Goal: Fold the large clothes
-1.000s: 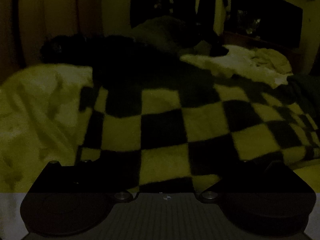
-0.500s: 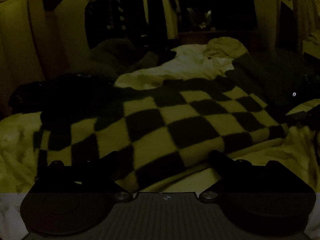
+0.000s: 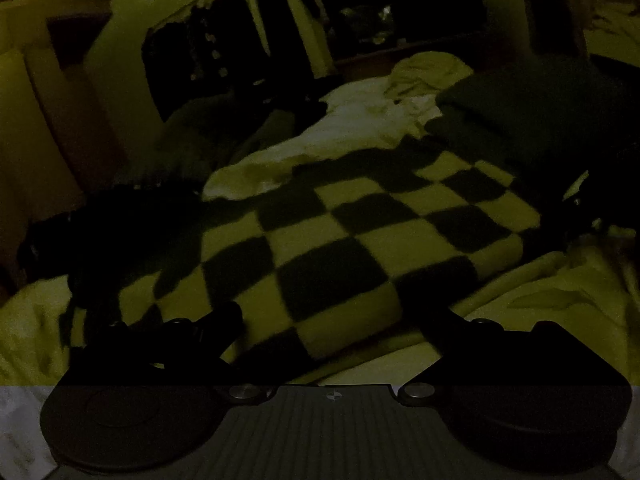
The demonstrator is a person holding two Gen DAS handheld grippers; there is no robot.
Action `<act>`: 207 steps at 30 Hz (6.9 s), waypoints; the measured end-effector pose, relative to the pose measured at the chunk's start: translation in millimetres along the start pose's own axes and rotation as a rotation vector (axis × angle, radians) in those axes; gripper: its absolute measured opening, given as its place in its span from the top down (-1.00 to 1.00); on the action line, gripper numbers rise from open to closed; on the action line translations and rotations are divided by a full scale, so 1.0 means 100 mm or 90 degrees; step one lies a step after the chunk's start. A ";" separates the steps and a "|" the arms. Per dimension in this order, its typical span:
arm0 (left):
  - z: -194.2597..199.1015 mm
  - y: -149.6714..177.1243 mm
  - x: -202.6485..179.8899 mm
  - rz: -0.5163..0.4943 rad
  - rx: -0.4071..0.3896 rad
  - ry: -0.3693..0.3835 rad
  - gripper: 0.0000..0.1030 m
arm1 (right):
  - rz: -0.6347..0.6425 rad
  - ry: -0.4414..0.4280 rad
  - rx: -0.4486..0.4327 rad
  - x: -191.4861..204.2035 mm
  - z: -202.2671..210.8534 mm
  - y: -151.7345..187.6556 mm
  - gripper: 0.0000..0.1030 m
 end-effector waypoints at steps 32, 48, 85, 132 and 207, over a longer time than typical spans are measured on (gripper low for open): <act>-0.12 -0.24 -0.87 -0.185 -0.060 0.015 -1.00 | -0.049 -0.117 -0.045 -0.16 0.31 -0.19 -0.25; -0.18 -0.43 -1.01 -0.177 -0.097 0.011 -1.00 | -0.168 -0.349 -0.106 -0.36 0.39 -0.20 0.79; -0.32 -0.49 -0.82 0.029 -0.109 0.106 -0.62 | -0.303 -0.348 0.016 -0.38 -0.29 -0.33 -0.66; 0.20 1.40 2.07 0.633 -0.064 -0.107 -0.99 | 0.183 -0.269 0.082 2.98 -2.13 0.67 0.19; 0.76 0.87 1.71 0.368 0.121 -0.206 -1.00 | 0.544 0.131 -0.073 2.77 -0.62 1.06 -0.99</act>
Point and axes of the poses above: each gripper's, at about its wrist camera, not at the fingertips, and z roughly against the way its jaws point, x to its left, y to its underside, the point moved 3 cm from there along -z, roughly the way its jaws point, and after that the axes turned 3 degrees about -x, right-handed, at the moved point
